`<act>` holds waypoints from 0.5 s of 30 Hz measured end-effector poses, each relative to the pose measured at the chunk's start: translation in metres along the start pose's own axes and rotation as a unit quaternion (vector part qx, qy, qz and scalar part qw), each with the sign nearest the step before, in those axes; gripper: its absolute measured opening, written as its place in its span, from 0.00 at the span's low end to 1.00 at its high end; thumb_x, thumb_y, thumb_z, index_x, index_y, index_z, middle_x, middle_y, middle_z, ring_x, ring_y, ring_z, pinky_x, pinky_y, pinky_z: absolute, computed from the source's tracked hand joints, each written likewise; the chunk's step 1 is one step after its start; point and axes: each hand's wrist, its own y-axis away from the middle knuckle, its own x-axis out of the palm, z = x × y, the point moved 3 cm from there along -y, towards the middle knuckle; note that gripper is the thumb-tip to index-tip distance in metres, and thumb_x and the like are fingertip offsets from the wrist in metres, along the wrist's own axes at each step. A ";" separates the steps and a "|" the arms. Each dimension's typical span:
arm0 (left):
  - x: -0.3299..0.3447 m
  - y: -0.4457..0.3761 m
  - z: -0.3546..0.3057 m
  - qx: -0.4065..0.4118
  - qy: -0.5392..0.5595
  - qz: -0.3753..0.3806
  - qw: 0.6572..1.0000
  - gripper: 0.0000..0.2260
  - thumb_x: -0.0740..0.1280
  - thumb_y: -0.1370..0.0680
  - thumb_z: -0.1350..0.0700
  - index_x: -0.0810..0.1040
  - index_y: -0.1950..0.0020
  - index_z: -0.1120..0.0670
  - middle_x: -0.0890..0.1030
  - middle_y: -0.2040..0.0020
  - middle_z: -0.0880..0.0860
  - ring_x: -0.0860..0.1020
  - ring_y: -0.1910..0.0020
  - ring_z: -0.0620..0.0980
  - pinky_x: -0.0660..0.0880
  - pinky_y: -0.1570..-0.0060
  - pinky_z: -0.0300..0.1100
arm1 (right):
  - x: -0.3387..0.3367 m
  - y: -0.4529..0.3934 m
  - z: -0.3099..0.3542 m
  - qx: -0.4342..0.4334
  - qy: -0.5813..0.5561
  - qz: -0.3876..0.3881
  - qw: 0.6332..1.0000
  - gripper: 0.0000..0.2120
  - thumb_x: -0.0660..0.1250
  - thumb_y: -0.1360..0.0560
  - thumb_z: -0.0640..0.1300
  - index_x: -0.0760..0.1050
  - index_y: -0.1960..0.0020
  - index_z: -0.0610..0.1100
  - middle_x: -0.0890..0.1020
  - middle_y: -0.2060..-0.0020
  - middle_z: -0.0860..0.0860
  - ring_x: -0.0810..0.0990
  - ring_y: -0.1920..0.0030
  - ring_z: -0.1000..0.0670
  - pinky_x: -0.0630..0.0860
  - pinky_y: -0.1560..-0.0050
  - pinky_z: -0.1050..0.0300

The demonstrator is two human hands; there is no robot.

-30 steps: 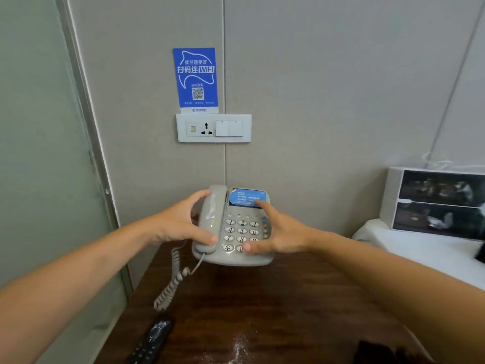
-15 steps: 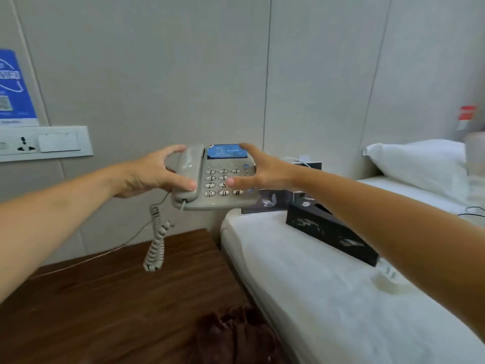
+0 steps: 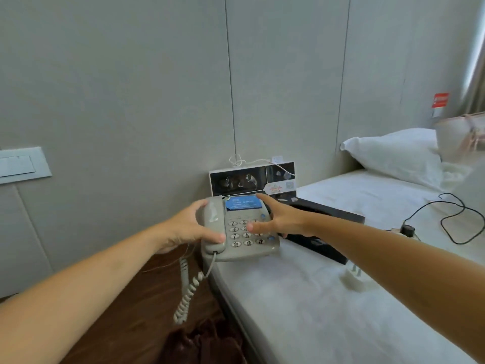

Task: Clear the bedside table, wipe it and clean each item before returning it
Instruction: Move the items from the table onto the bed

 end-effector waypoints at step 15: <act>0.030 -0.024 0.042 -0.024 -0.005 -0.039 0.999 0.65 0.88 0.50 0.48 0.57 0.18 0.48 0.76 0.31 0.49 0.79 0.35 0.50 0.76 0.33 0.50 | 0.004 -0.010 -0.035 0.021 -0.035 0.005 0.999 0.36 0.79 0.27 0.52 0.60 0.28 0.61 0.83 0.42 0.58 0.84 0.46 0.60 0.80 0.48 0.65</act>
